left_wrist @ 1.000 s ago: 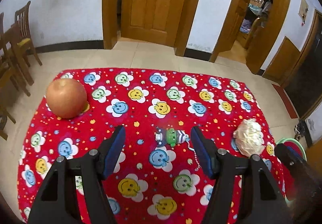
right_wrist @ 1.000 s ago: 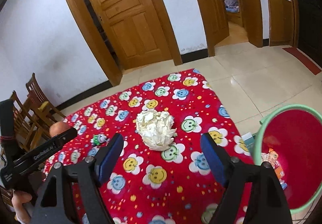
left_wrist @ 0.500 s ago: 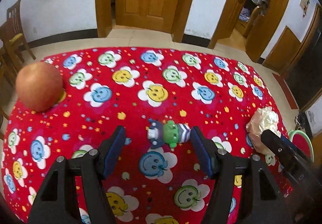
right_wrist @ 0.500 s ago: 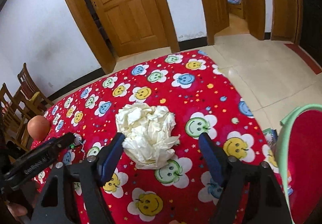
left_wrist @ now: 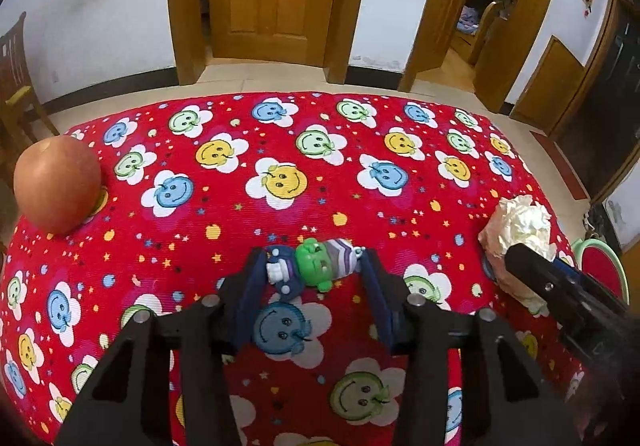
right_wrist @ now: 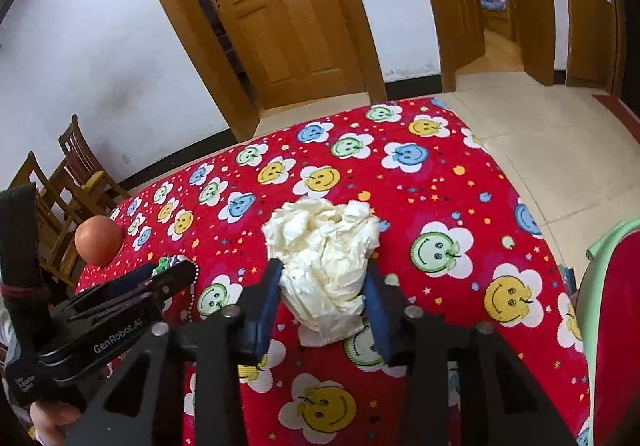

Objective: Collect trash
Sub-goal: 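Grasp the green toy figure with left tool while right tool grasps the white paper ball, then carry the toy figure and paper ball over the bucket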

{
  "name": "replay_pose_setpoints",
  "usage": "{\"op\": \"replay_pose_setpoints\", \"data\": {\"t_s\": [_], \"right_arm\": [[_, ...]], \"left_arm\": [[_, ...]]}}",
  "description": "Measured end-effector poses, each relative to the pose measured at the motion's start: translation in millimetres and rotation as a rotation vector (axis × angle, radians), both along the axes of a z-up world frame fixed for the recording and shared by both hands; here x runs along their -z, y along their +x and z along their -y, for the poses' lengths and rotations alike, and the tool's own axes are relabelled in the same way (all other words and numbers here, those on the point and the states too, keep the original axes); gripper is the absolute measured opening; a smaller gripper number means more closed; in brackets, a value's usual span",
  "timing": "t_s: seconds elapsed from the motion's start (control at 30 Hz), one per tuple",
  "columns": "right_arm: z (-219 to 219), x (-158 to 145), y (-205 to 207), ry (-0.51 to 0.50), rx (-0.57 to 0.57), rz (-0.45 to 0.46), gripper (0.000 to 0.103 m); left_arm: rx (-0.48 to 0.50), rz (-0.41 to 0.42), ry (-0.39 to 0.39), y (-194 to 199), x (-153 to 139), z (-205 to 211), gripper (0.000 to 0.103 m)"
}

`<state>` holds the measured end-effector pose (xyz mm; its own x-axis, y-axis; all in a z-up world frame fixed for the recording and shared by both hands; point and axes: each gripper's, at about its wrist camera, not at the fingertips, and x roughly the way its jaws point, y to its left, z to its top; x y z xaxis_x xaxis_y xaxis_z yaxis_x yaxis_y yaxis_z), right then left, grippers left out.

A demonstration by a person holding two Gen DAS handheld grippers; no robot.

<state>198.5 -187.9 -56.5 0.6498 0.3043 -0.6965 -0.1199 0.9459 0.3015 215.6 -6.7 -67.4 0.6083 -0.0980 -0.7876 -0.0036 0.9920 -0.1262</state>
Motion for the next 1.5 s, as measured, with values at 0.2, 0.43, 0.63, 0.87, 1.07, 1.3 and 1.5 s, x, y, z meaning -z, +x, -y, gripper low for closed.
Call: {"op": "replay_pose_setpoints", "data": {"t_s": [0.2, 0.43, 0.63, 0.87, 1.07, 1.3, 1.5], "right_arm": [[5, -7, -5, 0.010, 0.017, 0.016, 0.037], [19, -25, -20, 0.034, 0.043, 0.045, 0.037], [32, -44, -41, 0.058, 0.056, 0.081, 0.037], [53, -64, -70, 0.078, 0.088, 0.119, 0.037], [73, -77, -97, 0.085, 0.126, 0.151, 0.037], [102, -85, -125, 0.095, 0.184, 0.180, 0.037], [129, -86, -143, 0.097, 0.250, 0.188, 0.038]], "left_arm": [[0.003, 0.002, -0.021, -4, -5, -2, 0.048], [0.018, 0.046, -0.030, -22, -27, 1, 0.048], [0.041, 0.095, -0.031, -39, -56, 11, 0.048], [0.090, 0.143, -0.047, -61, -85, 31, 0.048], [0.137, 0.180, -0.064, -83, -106, 53, 0.048], [0.192, 0.202, -0.083, -104, -118, 83, 0.048], [0.244, 0.208, -0.094, -116, -124, 112, 0.048]]}}
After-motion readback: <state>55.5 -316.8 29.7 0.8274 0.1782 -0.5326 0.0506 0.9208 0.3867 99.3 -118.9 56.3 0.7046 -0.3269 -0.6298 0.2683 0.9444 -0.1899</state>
